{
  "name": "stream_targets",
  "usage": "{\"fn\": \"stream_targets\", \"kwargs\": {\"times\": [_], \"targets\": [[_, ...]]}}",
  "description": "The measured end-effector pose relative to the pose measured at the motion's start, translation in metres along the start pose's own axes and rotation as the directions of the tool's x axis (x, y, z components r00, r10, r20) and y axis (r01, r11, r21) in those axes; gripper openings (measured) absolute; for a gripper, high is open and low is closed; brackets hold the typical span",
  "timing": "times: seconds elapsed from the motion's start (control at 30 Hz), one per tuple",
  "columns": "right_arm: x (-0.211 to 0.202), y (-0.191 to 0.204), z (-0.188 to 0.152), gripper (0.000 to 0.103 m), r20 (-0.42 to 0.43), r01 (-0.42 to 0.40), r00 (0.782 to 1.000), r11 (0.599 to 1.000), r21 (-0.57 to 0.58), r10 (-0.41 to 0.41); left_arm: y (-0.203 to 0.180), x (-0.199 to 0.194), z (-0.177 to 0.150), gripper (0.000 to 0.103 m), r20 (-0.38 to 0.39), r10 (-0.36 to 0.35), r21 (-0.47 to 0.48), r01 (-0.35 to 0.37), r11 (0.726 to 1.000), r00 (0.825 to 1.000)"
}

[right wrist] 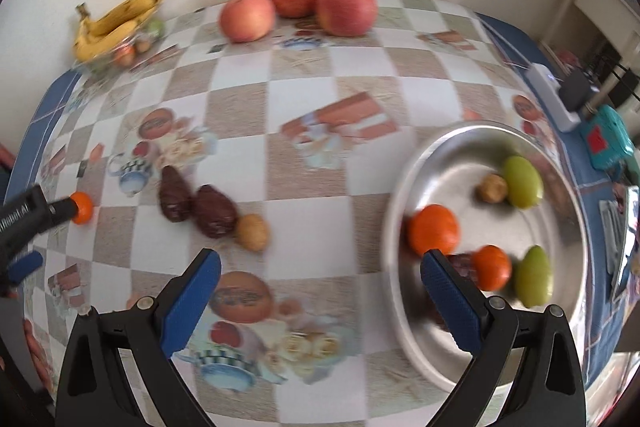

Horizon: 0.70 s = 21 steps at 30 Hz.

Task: Organize fruits
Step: 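Move the left tool to a dark date while the right tool approaches a brown kiwi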

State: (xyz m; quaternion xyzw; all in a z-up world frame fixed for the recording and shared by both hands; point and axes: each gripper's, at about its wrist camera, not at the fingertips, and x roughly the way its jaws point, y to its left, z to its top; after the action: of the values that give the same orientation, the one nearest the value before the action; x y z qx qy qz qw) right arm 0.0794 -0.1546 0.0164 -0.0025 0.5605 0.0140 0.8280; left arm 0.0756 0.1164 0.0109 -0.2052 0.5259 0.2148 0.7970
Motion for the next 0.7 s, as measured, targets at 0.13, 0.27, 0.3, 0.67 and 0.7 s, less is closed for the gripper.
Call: {"fn": "stream_targets", "kwargs": {"times": [0.13,0.27,0.3,0.67,0.7], "targets": [[0.006,0.014,0.002,0.100,0.003,-0.013,1.000,1.000,-0.017,0.013,-0.005,0.003,0.009,0.103,0.022,-0.023,0.029,0.023,0.999,0.999],[0.014,0.020,0.004,0.100,-0.009,-0.031,0.999,0.999,-0.031,0.031,-0.017,0.001,0.012,0.103,0.045,-0.056,0.065,0.053,0.997,0.997],[0.016,0.021,0.004,0.100,-0.015,-0.038,0.999,0.999,-0.033,0.037,-0.021,0.001,0.012,0.103,0.054,-0.074,0.075,0.070,0.995,0.996],[0.028,0.010,0.017,0.100,-0.030,-0.052,0.998,0.999,-0.002,0.051,-0.074,0.012,-0.002,0.103,-0.062,-0.268,0.137,0.274,0.952,0.961],[0.028,0.009,0.017,0.100,-0.028,-0.051,0.998,0.999,-0.004,0.051,-0.078,0.013,-0.005,0.102,-0.074,-0.270,0.140,0.278,0.950,0.960]]}}
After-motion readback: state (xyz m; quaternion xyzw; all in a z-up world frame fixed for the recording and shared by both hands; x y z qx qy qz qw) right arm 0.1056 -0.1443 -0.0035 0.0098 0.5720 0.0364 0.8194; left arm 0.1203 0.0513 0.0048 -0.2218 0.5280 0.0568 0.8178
